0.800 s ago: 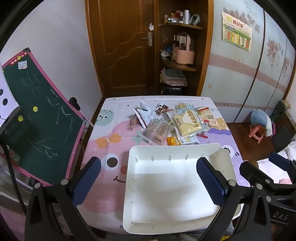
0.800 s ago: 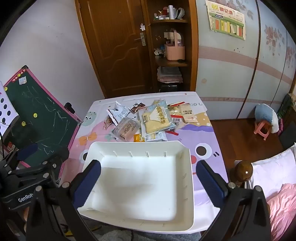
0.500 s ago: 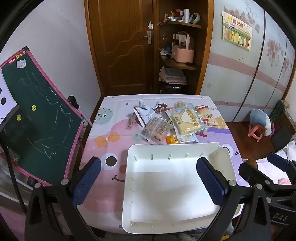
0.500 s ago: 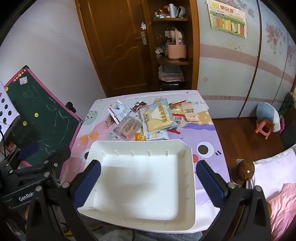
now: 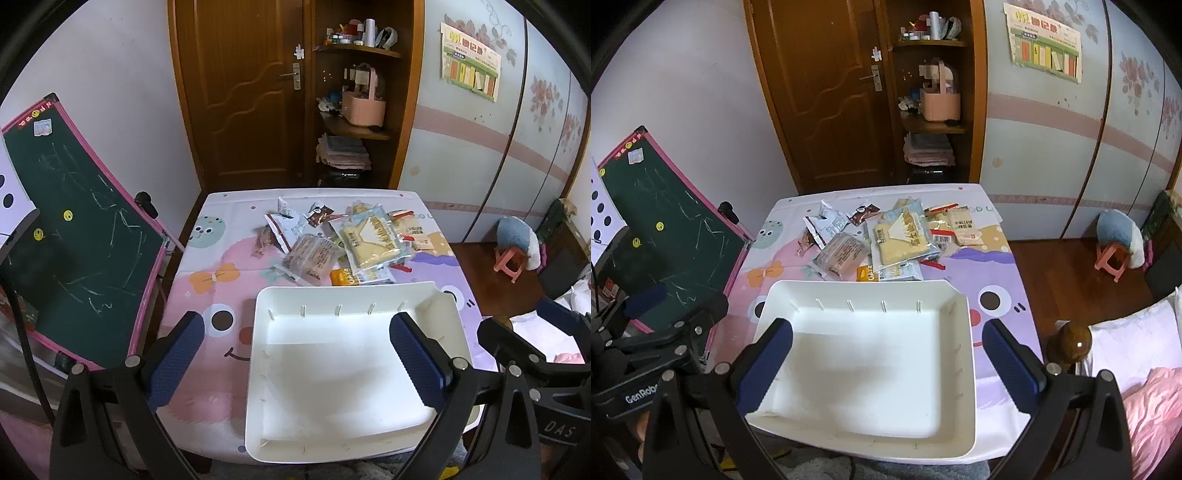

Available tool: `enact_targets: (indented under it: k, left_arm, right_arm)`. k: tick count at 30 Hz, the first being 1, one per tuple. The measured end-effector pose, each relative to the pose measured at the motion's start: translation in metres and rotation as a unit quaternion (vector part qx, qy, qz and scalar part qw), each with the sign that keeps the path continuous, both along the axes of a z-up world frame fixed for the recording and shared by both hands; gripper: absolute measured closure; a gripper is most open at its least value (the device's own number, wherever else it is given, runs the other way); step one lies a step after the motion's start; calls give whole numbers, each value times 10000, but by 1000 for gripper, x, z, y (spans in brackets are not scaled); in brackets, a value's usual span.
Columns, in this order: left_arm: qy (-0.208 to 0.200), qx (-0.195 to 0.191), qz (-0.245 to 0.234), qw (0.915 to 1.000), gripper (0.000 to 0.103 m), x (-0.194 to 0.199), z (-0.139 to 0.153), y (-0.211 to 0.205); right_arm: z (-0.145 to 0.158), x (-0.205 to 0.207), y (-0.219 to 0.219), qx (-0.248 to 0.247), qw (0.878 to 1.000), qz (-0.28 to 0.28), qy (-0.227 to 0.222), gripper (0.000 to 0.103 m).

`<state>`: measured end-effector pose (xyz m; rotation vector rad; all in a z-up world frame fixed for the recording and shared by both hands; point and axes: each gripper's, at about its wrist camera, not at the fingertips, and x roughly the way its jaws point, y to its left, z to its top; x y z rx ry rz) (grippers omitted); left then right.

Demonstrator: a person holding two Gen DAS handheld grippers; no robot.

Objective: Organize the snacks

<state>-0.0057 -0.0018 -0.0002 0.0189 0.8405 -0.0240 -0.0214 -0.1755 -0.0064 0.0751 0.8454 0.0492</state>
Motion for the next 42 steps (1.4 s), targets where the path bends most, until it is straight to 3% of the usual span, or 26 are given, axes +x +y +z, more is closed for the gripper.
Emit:
enact_targets:
  k: [24,42]
  left_arm:
    - [160,66,-226,9996,3,1,-7,-7]
    - [-444,206,-419,9979,3,17,22,-8]
  right_arm:
    - [6,-3,-8,240,9996,-172,28,0]
    - [29,30,-13,43,9997,-79,-221,0]
